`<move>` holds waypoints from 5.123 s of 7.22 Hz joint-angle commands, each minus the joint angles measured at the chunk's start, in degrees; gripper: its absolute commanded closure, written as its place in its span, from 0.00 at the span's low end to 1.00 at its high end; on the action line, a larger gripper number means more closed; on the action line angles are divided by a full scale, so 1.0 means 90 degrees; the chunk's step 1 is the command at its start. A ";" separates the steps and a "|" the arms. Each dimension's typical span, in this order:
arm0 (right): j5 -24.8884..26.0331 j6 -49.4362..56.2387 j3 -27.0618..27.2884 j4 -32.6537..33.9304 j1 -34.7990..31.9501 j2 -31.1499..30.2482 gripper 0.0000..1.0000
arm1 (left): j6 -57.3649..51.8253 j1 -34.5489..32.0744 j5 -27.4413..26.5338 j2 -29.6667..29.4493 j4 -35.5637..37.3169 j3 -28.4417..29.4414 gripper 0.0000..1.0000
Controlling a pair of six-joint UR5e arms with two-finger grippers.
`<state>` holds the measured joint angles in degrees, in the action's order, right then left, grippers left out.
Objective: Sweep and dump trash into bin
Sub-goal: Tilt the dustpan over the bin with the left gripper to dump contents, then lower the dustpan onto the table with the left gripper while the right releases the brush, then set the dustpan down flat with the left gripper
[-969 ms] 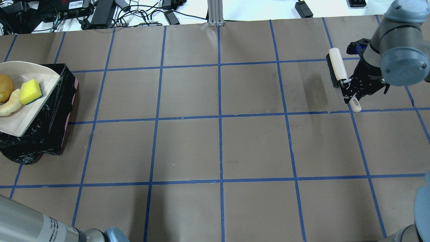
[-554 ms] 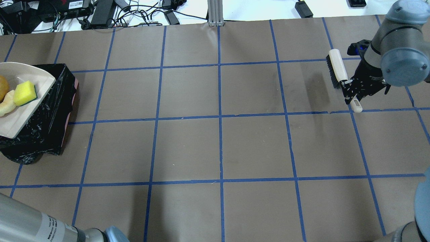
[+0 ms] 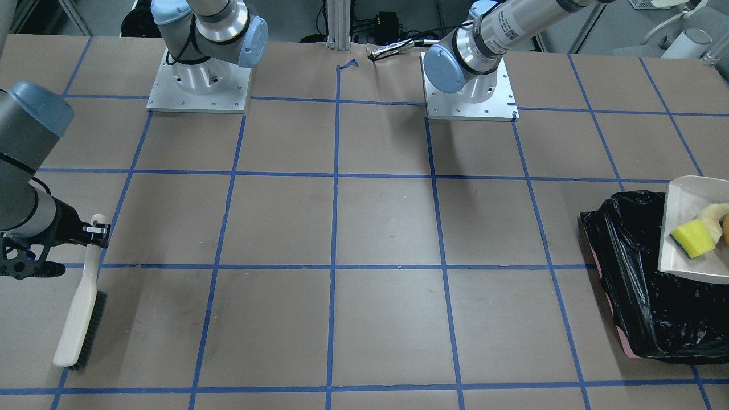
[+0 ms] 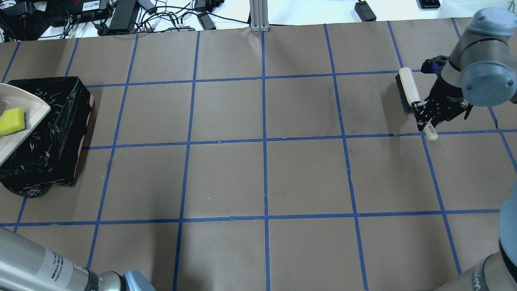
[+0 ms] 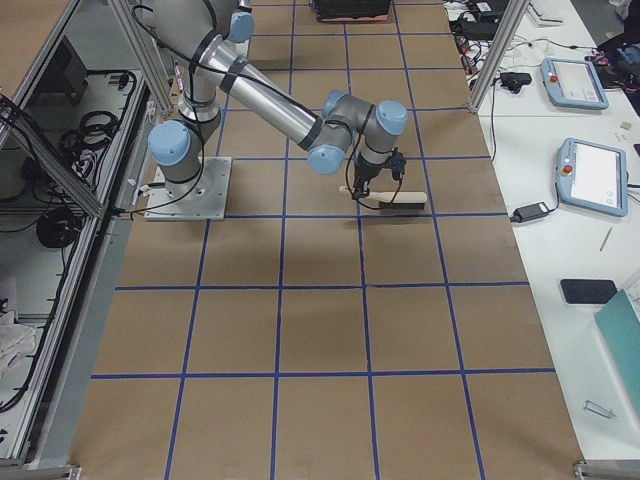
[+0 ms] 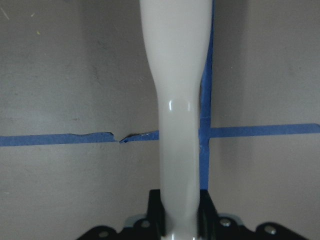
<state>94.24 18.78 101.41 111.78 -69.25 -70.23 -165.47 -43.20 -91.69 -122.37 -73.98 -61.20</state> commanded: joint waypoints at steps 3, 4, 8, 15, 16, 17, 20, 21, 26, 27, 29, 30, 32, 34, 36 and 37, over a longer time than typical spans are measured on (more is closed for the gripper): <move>0.0008 0.0062 -0.0008 0.0021 0.0000 0.0078 1.00 | -0.0714 -0.0102 -0.0017 -0.0154 0.0720 0.0013 0.95; 0.0008 0.0082 -0.0008 0.0021 0.0009 0.0088 0.95 | -0.0716 -0.0170 -0.0017 -0.0144 0.0720 0.0013 0.97; 0.0017 0.0062 -0.0008 -0.0018 0.0009 0.0069 0.01 | -0.1067 -0.0511 -0.0398 0.0022 0.1616 -0.0377 0.97; 0.0193 -0.0171 -0.0730 -0.1323 -0.0214 -0.2027 0.00 | -0.1437 -0.0620 -0.0496 0.0295 0.1765 -0.0544 0.99; 0.0193 -0.0259 -0.0818 -0.1491 -0.0515 -0.2418 0.00 | -0.1390 -0.0620 -0.0409 0.0286 0.1755 -0.0543 1.00; 0.0203 -0.0347 -0.0877 -0.1753 -0.1001 -0.2557 0.00 | -0.1274 -0.0630 -0.0282 0.0286 0.1697 -0.0437 1.00; -0.0262 -0.1110 -0.0839 -0.1805 -0.2049 -0.2422 0.00 | -0.0086 -0.0882 -0.0086 0.0461 0.0618 -0.0407 1.00; -0.0227 -0.1052 -0.0819 -0.1834 -0.2051 -0.2422 0.00 | 0.0683 -0.1009 0.0108 0.0558 0.0129 -0.0416 1.00; -0.0207 -0.1032 -0.0790 -0.1854 -0.2032 -0.2412 0.00 | 0.4032 -0.2296 0.0588 0.0394 -0.0774 -0.0757 1.00; -0.0207 -0.1032 -0.0790 -0.1960 -0.2032 -0.2412 0.00 | 0.4726 -0.2619 0.0569 0.0306 -0.0697 -0.0990 1.00; -0.0207 -0.1032 -0.0790 -0.2058 -0.2032 -0.2412 0.00 | 0.5103 -0.3176 0.0500 0.0101 -0.0171 -0.1294 1.00; -0.0207 -0.1032 -0.0790 -0.2155 -0.2022 -0.2422 0.00 | 0.5346 -0.3333 0.0288 0.0062 0.0354 -0.1576 1.00; -0.0207 -0.1051 -0.0790 -0.2254 -0.2012 -0.2412 0.00 | 0.5397 -0.3413 0.0158 0.0013 0.0894 -0.2095 1.00; -0.0207 -0.1090 -0.0790 -0.2274 -0.2022 -0.2422 0.00 | 0.5436 -0.3500 0.0197 -0.0085 0.1032 -0.2126 1.00; -0.0217 -0.1071 -0.0790 -0.2283 -0.2022 -0.2422 0.00 | 0.5845 -0.3550 0.0217 -0.0105 0.1013 -0.2174 1.00; -0.0227 -0.1109 -0.0790 -0.2283 -0.2022 -0.2431 0.00 | 0.6069 -0.3569 0.0217 -0.0134 0.1013 -0.2174 1.00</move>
<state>92.27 9.00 94.31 91.25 -87.42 -92.05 -113.11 -75.12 -89.78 -123.32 -64.86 -80.67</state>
